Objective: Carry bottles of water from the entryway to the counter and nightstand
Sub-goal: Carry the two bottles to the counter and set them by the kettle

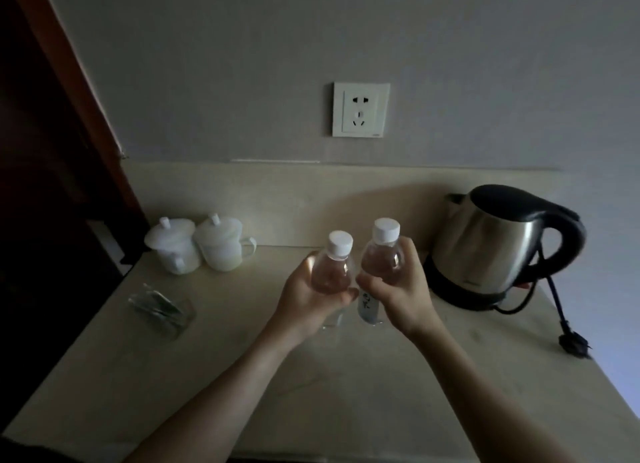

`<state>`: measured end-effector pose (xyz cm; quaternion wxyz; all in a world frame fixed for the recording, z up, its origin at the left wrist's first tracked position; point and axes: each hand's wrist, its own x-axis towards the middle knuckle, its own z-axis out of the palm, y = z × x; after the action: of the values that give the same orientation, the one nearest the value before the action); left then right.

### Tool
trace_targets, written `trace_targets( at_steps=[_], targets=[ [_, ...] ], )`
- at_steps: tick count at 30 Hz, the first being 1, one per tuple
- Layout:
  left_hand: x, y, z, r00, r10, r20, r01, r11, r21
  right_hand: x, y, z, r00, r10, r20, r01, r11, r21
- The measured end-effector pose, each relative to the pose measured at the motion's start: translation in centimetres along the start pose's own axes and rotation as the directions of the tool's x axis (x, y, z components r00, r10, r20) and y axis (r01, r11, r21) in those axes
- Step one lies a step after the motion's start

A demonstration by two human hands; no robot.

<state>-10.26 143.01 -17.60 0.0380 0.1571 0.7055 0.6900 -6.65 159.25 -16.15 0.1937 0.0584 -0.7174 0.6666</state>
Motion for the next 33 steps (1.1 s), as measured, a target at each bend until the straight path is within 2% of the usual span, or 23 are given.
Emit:
trace_targets(
  at_steps=[5,9,13,15,17,18,21,23,28,33],
  targets=[
    [0.2,-2.4,0.3,0.995,-0.009,-0.100,0.011,1.000,0.025,0.3,2.8,-0.8,0.999,0.028,0.033,-0.029,0.999,0.015],
    [0.4,-3.6,0.2,0.996,0.019,-0.084,-0.017,1.000,0.021,-0.5,4.2,-1.3,0.999,0.040,-0.004,-0.040,0.999,0.004],
    [0.2,-6.3,0.3,0.993,-0.015,-0.114,0.042,0.971,0.237,-1.1,5.1,-1.1,0.994,0.109,-0.023,-0.110,0.993,-0.031],
    [-0.6,-6.4,0.4,0.978,-0.010,-0.207,0.096,0.908,0.408,-1.8,6.0,-1.3,0.987,0.160,-0.023,-0.161,0.977,-0.138],
    [-1.3,-6.1,0.3,0.948,0.003,-0.318,0.150,0.878,0.455,-2.3,7.0,-1.9,0.987,0.163,-0.009,-0.155,0.915,-0.372],
    [-1.3,-6.1,0.0,0.944,0.005,-0.330,0.152,0.880,0.449,-2.4,7.4,-2.1,0.987,0.157,-0.029,-0.153,0.879,-0.451],
    [0.1,-6.5,-1.6,0.974,-0.073,-0.216,0.151,0.916,0.371,-2.3,7.3,-2.4,0.964,0.213,-0.162,-0.263,0.867,-0.424],
    [2.0,-6.7,-2.6,0.983,-0.107,-0.148,0.149,0.940,0.307,-1.3,7.5,-2.3,0.957,0.230,-0.178,-0.284,0.867,-0.409],
    [6.7,-7.4,-3.0,0.994,-0.053,-0.092,0.074,0.967,0.244,2.8,8.5,-2.1,0.971,0.169,-0.170,-0.232,0.841,-0.488],
    [9.7,-8.3,-2.6,0.997,-0.001,-0.075,0.019,0.972,0.236,5.4,9.1,-1.6,0.960,0.214,-0.183,-0.271,0.875,-0.401]
  ],
)
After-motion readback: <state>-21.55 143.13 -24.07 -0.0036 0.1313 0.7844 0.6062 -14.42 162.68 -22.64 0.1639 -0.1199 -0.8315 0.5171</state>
